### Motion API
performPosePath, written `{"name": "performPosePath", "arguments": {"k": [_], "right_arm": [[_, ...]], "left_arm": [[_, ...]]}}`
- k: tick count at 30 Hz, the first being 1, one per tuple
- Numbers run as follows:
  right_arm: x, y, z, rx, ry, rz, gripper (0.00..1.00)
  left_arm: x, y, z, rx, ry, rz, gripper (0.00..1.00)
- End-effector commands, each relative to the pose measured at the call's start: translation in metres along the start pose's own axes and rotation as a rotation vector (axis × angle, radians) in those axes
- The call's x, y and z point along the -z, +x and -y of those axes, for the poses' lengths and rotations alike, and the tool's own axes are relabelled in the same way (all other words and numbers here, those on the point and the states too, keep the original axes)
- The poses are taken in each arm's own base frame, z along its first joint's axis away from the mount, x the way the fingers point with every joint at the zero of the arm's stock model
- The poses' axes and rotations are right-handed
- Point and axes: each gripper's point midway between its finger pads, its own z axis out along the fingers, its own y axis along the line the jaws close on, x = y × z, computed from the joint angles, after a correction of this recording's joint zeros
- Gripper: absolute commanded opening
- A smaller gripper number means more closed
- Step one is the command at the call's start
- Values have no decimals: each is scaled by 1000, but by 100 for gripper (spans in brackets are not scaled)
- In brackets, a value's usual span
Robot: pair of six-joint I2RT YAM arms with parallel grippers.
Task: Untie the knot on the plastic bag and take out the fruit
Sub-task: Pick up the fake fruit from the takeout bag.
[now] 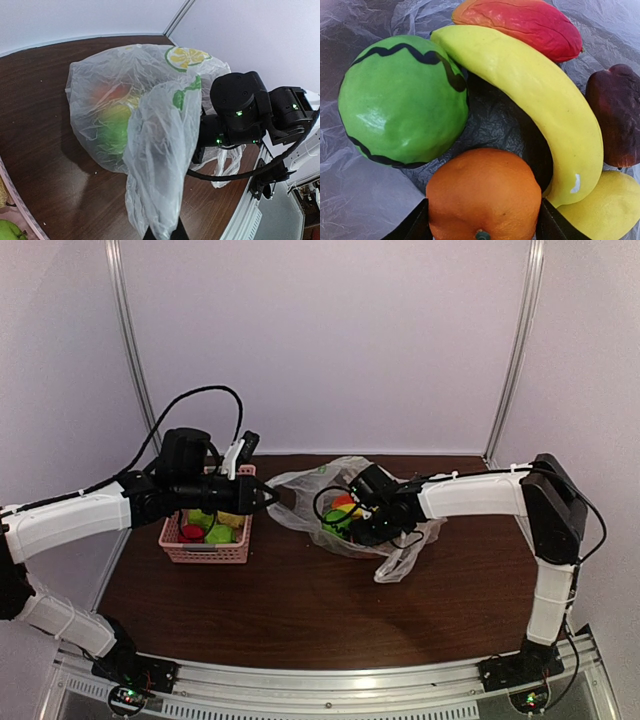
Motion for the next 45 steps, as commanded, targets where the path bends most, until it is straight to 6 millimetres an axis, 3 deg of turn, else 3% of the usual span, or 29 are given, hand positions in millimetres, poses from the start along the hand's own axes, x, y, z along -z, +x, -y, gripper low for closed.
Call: {"name": "performPosePath", "arguments": {"k": [1, 5, 12, 19, 22, 26, 28, 32, 36, 41, 45], "right_arm": [[28, -15, -9, 18, -56, 46, 58], [58, -23, -22, 100, -83, 97, 58], [104, -20, -48, 214, -133, 173, 58], [163, -36, -64, 181, -276, 302, 59], [189, -45, -64, 157, -329, 364, 59], [225, -52, -69, 146, -427, 445, 59], [242, -52, -74, 150, -496, 489, 60], [270, -50, -90, 157, -654, 557, 61], [293, -53, -105, 167, -771, 605, 61], [320, -57, -121, 195, -864, 656, 61], [333, -56, -133, 229, -912, 667, 62]], "left_arm": [[0, -19, 10, -20, 30, 49, 0], [-2, -24, 12, -19, 38, 56, 0], [-7, -24, 11, -6, 44, 50, 0], [-7, -23, 5, 14, 10, 51, 2], [-3, -26, 4, 8, -7, 63, 18], [11, -32, 2, -19, -62, 82, 67], [25, -39, 3, -41, -91, 115, 79], [56, -56, 23, -70, -71, 189, 86], [76, -60, 67, -101, 52, 219, 88], [76, -51, 124, -138, 203, 184, 91], [64, -41, 146, -84, 284, 149, 94]]}}
